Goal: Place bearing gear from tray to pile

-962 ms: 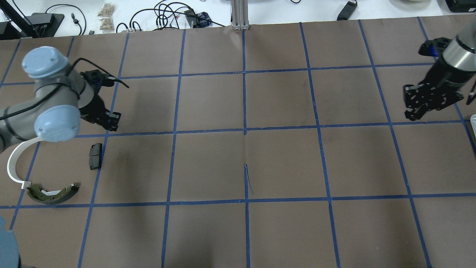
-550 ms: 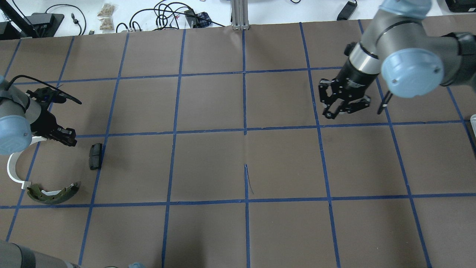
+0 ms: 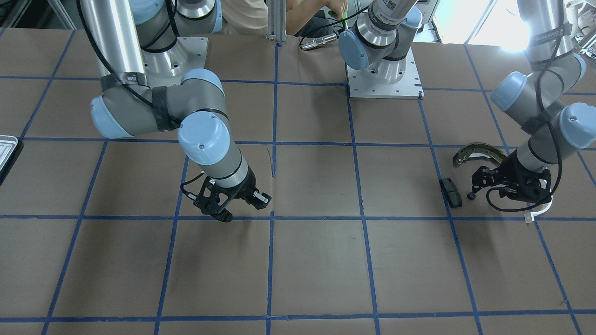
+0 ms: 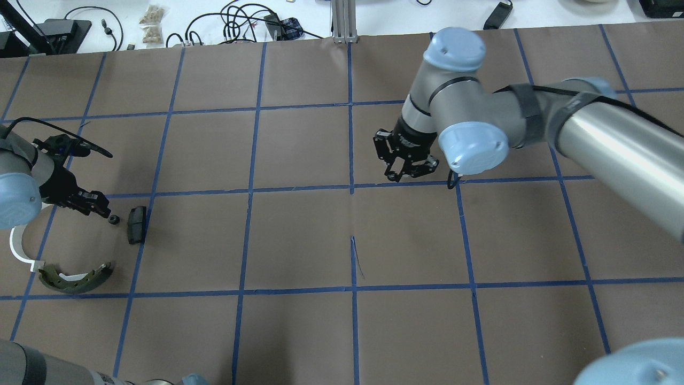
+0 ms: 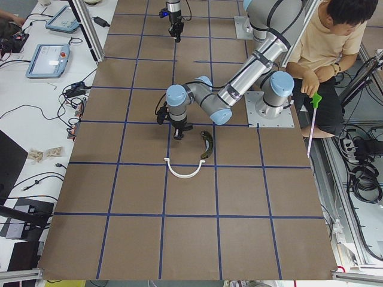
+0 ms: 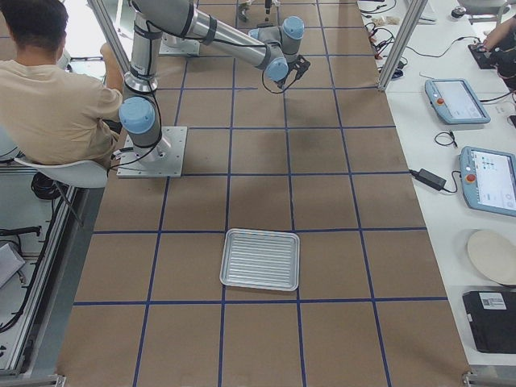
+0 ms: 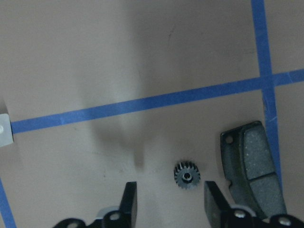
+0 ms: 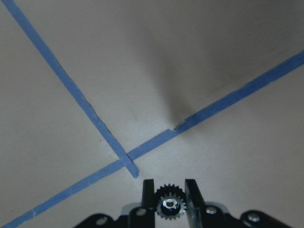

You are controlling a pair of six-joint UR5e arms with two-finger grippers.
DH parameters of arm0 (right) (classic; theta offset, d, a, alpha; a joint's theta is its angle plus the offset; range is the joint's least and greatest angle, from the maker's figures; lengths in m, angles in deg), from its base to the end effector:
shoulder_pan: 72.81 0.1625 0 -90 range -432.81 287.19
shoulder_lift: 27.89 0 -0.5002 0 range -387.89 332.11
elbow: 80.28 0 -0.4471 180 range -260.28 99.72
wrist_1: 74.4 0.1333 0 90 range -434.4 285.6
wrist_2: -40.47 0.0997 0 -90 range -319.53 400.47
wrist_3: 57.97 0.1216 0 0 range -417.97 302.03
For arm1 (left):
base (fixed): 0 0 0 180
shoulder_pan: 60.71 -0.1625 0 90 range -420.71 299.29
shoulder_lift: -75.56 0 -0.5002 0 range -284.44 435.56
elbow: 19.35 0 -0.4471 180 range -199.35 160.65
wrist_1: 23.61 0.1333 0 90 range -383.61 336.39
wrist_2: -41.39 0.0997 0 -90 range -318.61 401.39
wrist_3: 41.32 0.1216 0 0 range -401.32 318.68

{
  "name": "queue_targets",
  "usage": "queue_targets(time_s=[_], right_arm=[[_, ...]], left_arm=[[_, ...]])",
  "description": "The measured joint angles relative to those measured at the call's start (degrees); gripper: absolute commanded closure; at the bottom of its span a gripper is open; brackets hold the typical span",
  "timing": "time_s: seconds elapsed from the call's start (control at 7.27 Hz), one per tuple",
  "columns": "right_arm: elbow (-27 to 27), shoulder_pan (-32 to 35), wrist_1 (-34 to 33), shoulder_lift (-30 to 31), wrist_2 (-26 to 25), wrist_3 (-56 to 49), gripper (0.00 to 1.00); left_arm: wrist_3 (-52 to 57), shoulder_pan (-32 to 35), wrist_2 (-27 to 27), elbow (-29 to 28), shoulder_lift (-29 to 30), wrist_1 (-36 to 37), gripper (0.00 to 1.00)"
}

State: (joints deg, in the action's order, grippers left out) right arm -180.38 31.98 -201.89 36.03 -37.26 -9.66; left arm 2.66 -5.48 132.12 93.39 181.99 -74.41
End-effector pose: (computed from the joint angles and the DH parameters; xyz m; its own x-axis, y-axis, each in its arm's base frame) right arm 0.3283 -0.6199 0.2313 -0.8181 0.5528 -0.1584 0.5349 0.8327 0.1435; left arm 0.2270 -0.5580 0.2383 -0.9871 0.1601 -0.0095 0.1600 0.9871 0.0085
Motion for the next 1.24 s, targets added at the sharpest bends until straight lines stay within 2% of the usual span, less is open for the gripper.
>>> queue_targets(time_s=[0.14, 0.41, 0.55, 0.69, 0.96, 1.24], right_arm=[[0.4, 1.0, -2.0, -1.7, 0.2, 1.2, 0.01], [2.8, 1.3, -2.9, -2.6, -0.3, 1.6, 0.0], [6.1, 0.6, 0.0, -2.1, -1.5, 0.0, 0.0], [9.9, -0.8, 5.6, -0.6, -3.8, -4.2, 0.0], [15.2, -7.1, 17.0, 5.3, -8.0, -19.9, 0.0], [16.0, -15.6, 27.0, 13.7, -9.3, -36.3, 0.0]], left_arm=[[-3.1, 2.5, 0.2, -0.7, -1.5, -0.5, 0.08], [-12.7, 11.4, 0.5, -1.5, -4.6, -4.0, 0.08], [-16.7, 15.5, 0.3, -1.5, -6.3, -7.2, 0.08], [-20.9, 19.1, 0.1, -1.5, -7.6, -9.3, 0.08], [-35.4, 28.8, -0.3, -2.3, -7.3, -9.8, 0.08], [-51.8, 40.8, -0.4, -6.1, -3.7, -7.4, 0.08]])
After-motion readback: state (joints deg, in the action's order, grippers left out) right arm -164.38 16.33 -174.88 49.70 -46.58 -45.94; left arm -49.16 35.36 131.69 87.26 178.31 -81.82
